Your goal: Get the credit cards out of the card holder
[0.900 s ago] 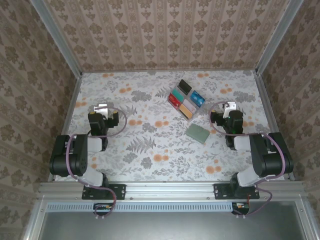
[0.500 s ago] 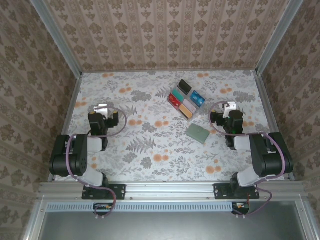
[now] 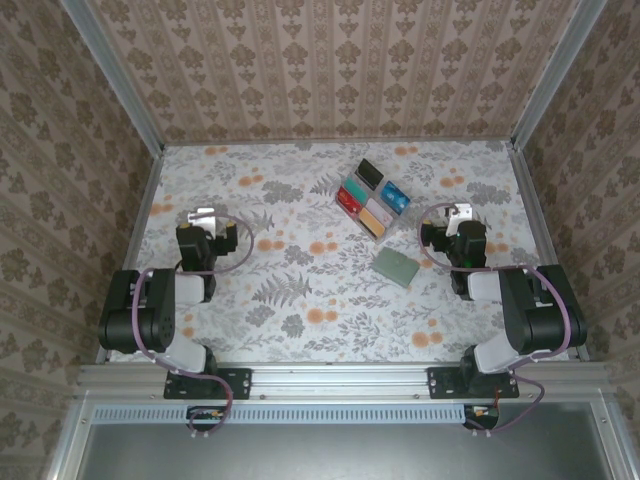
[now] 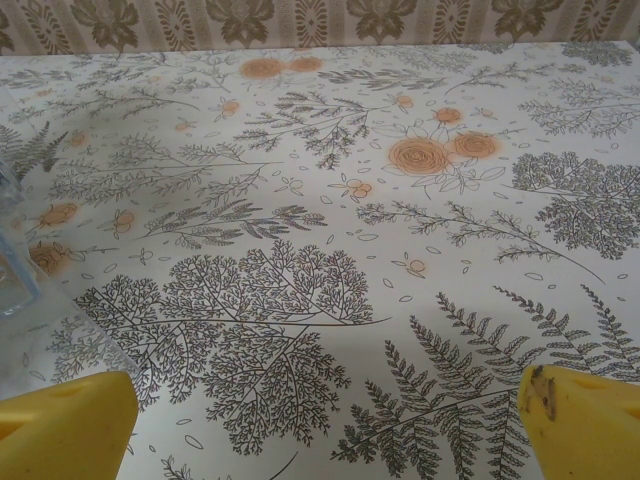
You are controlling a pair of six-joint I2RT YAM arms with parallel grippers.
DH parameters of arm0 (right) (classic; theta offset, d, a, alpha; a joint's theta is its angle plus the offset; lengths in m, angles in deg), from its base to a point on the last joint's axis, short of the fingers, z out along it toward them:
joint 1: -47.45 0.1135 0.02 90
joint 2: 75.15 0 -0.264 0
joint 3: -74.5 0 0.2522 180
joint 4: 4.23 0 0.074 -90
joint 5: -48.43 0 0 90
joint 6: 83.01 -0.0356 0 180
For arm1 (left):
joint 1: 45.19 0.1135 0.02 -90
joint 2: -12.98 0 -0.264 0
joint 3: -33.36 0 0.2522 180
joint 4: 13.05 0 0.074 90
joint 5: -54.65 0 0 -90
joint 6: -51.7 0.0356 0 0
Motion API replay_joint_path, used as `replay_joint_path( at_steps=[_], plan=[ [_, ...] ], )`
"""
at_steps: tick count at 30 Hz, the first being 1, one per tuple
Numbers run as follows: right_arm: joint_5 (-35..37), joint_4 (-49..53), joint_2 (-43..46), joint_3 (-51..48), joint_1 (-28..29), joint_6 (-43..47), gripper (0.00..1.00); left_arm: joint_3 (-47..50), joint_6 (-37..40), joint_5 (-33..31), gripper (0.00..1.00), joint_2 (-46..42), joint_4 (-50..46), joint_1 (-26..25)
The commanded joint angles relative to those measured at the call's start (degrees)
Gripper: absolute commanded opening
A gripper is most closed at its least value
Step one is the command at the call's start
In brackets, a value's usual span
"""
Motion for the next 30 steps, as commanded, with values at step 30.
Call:
replay_joint_path(
  at_steps=[30],
  plan=[
    [-9.9, 71.4, 27.0, 22.8, 1.0, -25.7, 1.00, -28.3, -24.3, 0.5, 1.00, -20.5, -63.6, -1.4]
  ],
)
